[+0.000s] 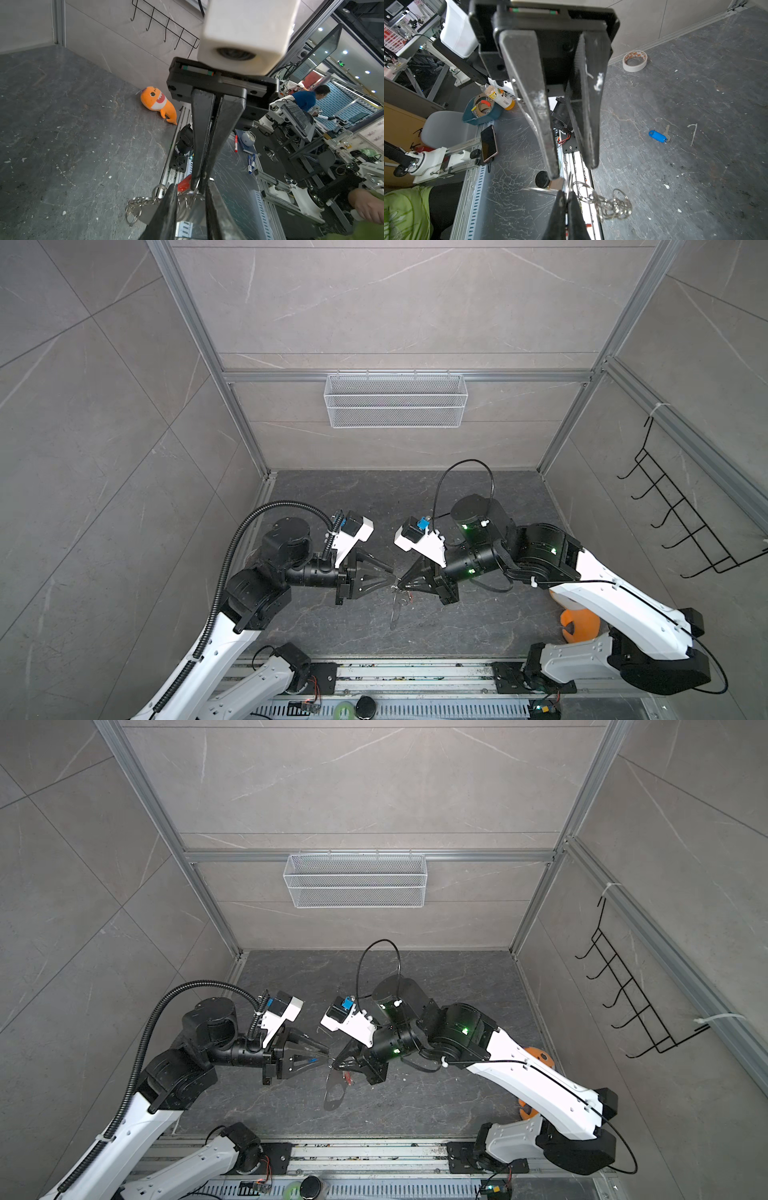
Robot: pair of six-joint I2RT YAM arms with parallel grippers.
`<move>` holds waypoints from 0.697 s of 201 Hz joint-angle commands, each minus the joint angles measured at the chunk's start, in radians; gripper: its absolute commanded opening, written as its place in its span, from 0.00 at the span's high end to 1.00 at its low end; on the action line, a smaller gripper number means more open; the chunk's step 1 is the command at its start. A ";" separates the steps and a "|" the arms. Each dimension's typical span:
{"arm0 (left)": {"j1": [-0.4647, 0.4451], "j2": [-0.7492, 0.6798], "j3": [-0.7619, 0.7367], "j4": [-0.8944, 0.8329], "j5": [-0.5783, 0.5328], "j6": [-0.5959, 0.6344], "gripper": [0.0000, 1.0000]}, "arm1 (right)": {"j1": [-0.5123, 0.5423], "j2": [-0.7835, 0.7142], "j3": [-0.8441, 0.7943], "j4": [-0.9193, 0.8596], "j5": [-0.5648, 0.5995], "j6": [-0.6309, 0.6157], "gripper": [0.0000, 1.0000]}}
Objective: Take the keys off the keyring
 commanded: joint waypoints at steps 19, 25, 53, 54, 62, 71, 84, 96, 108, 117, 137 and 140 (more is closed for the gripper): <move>-0.004 0.000 0.043 -0.011 0.108 0.033 0.75 | -0.007 0.025 0.055 -0.067 -0.025 -0.035 1.00; -0.003 0.002 0.041 -0.006 0.114 0.027 0.75 | -0.007 0.025 0.059 -0.070 -0.023 -0.036 1.00; -0.004 0.024 0.048 -0.011 0.127 0.021 0.74 | -0.009 0.028 0.073 -0.071 -0.021 -0.036 1.00; -0.004 0.025 0.049 -0.012 0.127 0.021 0.74 | -0.009 0.029 0.074 -0.070 -0.021 -0.036 1.00; -0.004 0.033 0.055 -0.030 0.117 0.032 0.74 | -0.009 0.030 0.079 -0.070 -0.024 -0.036 1.00; -0.005 0.038 0.060 -0.046 0.104 0.039 0.74 | -0.009 0.031 0.081 -0.069 -0.031 -0.036 1.00; -0.004 0.038 0.061 -0.052 0.087 0.046 0.74 | -0.009 0.031 0.083 -0.066 -0.045 -0.037 1.00; -0.005 0.035 0.060 -0.053 0.069 0.052 0.73 | -0.009 0.032 0.081 -0.064 -0.049 -0.038 1.00; -0.005 0.031 0.057 -0.041 0.057 0.048 0.73 | -0.009 0.030 0.080 -0.063 -0.055 -0.039 1.00; -0.005 0.026 0.055 -0.035 0.037 0.045 0.73 | -0.009 0.027 0.075 -0.062 -0.056 -0.040 1.00; -0.004 0.022 0.060 -0.044 -0.003 0.055 0.72 | -0.008 0.022 0.073 -0.066 -0.057 -0.041 1.00; -0.004 0.022 0.061 -0.043 -0.002 0.055 0.72 | -0.009 0.020 0.071 -0.064 -0.056 -0.040 1.00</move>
